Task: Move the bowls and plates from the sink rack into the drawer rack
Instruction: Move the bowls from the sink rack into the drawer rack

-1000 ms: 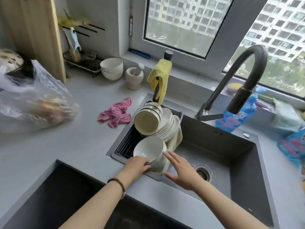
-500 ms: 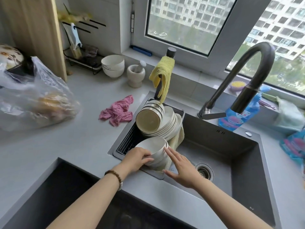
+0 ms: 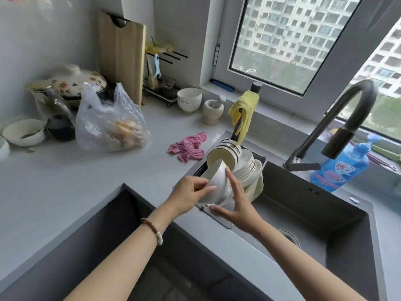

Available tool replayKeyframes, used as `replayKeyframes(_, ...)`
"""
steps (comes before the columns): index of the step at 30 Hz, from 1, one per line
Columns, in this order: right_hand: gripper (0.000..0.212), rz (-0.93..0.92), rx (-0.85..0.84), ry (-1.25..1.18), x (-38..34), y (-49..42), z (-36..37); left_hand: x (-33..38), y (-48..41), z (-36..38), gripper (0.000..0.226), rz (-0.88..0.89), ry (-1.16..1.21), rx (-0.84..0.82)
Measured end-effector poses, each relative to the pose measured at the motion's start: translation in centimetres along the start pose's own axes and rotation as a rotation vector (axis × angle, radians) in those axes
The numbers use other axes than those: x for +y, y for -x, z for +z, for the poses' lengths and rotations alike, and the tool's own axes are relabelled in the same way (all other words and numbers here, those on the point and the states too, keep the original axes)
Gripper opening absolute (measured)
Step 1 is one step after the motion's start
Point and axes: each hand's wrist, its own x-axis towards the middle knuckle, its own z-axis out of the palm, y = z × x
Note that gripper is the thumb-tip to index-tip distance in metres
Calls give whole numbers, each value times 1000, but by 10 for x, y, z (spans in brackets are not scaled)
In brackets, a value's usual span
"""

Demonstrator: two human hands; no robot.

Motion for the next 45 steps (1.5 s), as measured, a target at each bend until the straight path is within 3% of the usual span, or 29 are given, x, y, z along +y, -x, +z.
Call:
replayKeyframes(4,104,-48,-37,-205,-29,27,35,13,72,-5,16,-93,118,109)
replayKeyframes(7,105,-137,-113,-222,-50,68,73,9,153,-7,19,-141,181,244)
replayKeyframes(16,97,-196,-662,-337,-137,204,224,-33,418,-12,20,-448,276,634)
replayKeyframes(23,98,-222,-960,-340,-229,285,364,-52,612,-49,28,-539,334,880)
replayKeyframes(27,100,-256,-1060,-326,-288,334,453,-68,716,-77,19,-564,417,1038)
replayKeyframes(31,81,-133,-1159,-375,-346,388,540,-100,819,-118,22,-586,461,1094)
replayKeyframes(36,94,74,-1200,-396,-390,440,635,-148,913,-167,24,-624,542,1148)
replayKeyframes(45,84,205,-1303,-185,-381,438,741,-249,962,-203,18,-759,624,1059)
